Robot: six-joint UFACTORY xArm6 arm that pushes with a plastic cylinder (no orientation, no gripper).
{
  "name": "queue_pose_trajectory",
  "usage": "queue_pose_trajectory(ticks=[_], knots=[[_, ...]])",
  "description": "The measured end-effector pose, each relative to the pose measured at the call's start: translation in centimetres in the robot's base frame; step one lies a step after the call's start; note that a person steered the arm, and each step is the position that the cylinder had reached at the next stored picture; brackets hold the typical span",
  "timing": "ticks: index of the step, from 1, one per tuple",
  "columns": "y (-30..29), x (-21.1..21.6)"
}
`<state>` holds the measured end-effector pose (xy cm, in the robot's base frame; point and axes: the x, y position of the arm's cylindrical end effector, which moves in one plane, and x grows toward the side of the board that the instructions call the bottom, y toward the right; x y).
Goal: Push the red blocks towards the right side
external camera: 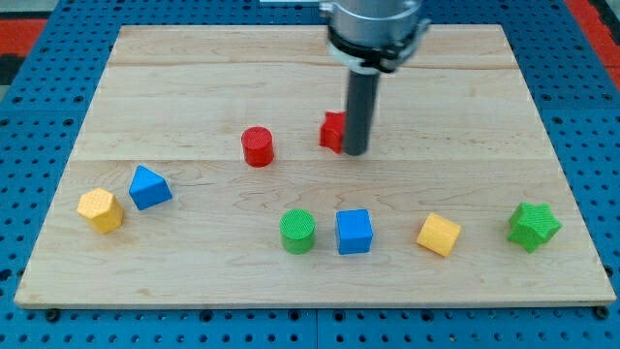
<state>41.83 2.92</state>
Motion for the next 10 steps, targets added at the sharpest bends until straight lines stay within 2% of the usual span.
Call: queue_pose_trajectory(ticks=[1, 2, 3, 5, 6, 8, 10], knots=[[-5.2, 0.3], [-5.5, 6.6], [-13.3, 8.2], [-11.7, 0.6], [-10.2, -1.9], [-4.6, -2.4], [-4.0, -1.3]])
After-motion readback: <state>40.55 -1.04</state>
